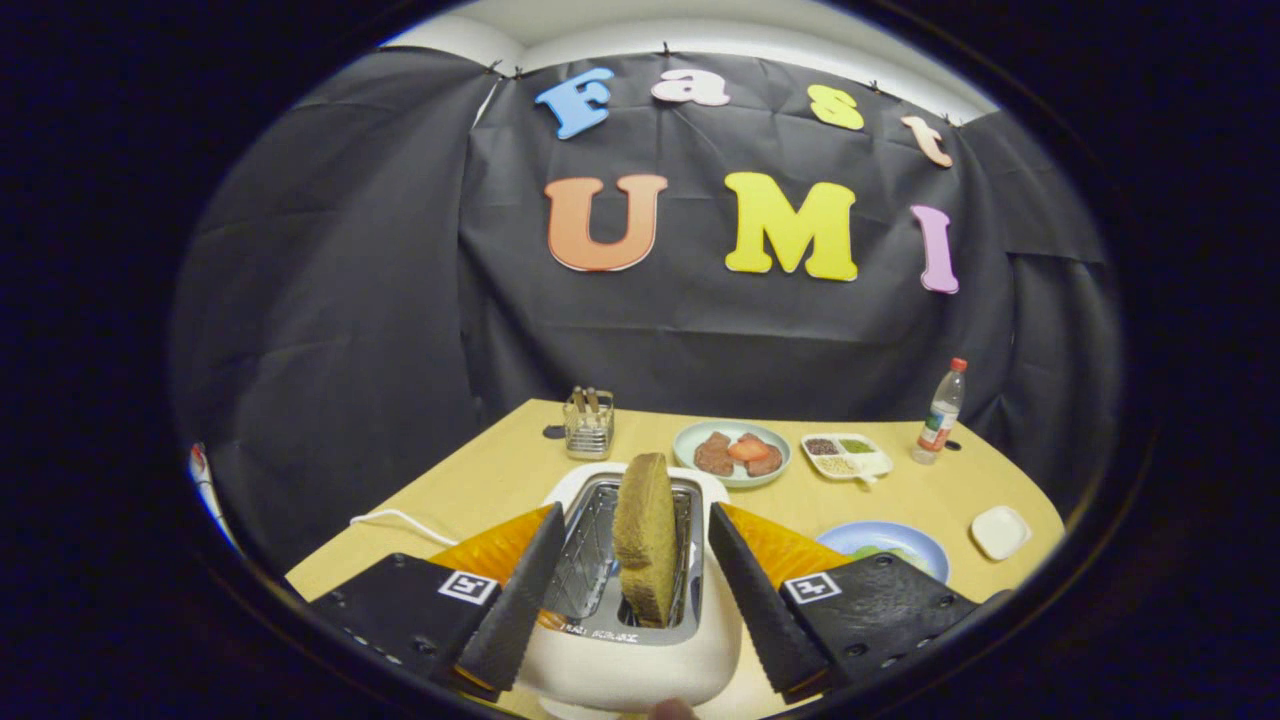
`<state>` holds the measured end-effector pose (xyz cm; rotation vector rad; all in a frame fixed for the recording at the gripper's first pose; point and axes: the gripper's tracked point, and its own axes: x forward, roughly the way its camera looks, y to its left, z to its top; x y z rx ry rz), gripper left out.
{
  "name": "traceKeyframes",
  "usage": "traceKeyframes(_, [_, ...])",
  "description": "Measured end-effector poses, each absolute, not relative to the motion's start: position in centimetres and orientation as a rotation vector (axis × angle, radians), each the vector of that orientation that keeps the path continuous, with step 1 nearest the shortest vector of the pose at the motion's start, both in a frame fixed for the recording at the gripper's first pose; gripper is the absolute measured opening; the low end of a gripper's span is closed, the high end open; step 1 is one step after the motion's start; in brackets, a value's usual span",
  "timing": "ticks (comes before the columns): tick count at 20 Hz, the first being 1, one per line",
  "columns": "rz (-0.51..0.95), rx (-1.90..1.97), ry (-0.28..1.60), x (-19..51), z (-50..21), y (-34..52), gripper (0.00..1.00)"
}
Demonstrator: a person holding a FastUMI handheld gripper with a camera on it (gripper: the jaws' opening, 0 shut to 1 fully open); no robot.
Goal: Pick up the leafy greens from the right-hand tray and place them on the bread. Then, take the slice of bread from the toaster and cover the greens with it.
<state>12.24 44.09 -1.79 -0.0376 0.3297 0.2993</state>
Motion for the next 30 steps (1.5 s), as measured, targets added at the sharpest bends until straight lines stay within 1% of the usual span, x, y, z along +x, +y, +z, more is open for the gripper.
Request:
traceKeyframes(6, [0.287, -0.026, 0.373, 13.2, -2.8, 43.6, 0.25])
traceKeyframes(8, [0.286, -0.011, 0.373, 13.4, -2.5, 43.2, 0.15])
traceKeyframes(9, [0.300, 0.004, 0.377, 13.3, -2.4, 43.2, 0.08])
traceKeyframes(12, [0.333, 0.047, 0.373, 12.9, -0.6, 42.5, 0.07])
traceKeyframes(17, [0.393, 0.145, 0.268, 11.7, 6.7, 40.6, 0.07])
traceKeyframes(20, [0.379, 0.137, 0.184, 11.7, 9.9, 37.7, 0.08])
traceKeyframes(23, [0.336, 0.136, 0.170, 12.4, 9.1, 34.0, 0.07])
traceKeyframes(26, [0.273, 0.125, 0.200, 13.7, 6.6, 30.0, 0.07])
traceKeyframes(30, [0.239, 0.108, 0.222, 14.9, 2.6, 27.0, 0.07])
